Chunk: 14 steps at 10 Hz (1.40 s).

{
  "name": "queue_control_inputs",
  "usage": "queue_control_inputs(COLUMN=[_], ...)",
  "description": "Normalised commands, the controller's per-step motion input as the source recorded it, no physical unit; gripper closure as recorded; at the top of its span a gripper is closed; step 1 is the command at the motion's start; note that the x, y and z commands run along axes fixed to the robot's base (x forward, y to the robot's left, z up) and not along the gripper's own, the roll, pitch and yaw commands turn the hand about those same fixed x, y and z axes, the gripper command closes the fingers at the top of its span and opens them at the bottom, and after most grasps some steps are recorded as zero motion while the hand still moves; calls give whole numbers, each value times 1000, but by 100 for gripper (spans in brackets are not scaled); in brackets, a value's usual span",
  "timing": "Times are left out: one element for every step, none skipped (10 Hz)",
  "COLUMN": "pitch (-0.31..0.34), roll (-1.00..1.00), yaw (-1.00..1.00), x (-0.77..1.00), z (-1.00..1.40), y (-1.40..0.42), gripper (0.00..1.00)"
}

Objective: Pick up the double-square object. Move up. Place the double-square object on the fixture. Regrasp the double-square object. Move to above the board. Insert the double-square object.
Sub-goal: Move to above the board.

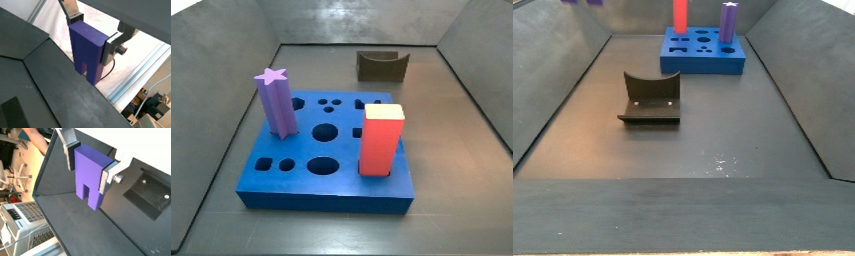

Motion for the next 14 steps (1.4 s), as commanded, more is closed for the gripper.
queue_control_inputs(pitch=[64,45,32,25,31,39,48,50,46,38,30,15,10,13], roll=[-1000,-1000,-1000,-1000,-1000,-1000,-1000,-1000,-1000,-1000,-1000,-814,-661,-355], yaw=[-169,-165,-163,-164,-166,-166,-163,-158,-151,-144,-139,-92,-67,-24], x=[-769,-778,-804,-833,-833,-852,-859,-885,-929,-949,-773,-346,-200,-46], z=[134,144,147,136,143,143,139,148,144,145,113,36,14,8], y=[-1000,-1000,-1000,-1000,-1000,-1000,-1000,-1000,-1000,-976,-763,-274,-126,-48], gripper=[100,100,100,100,100,100,100,100,100,100,100,100,100,100])
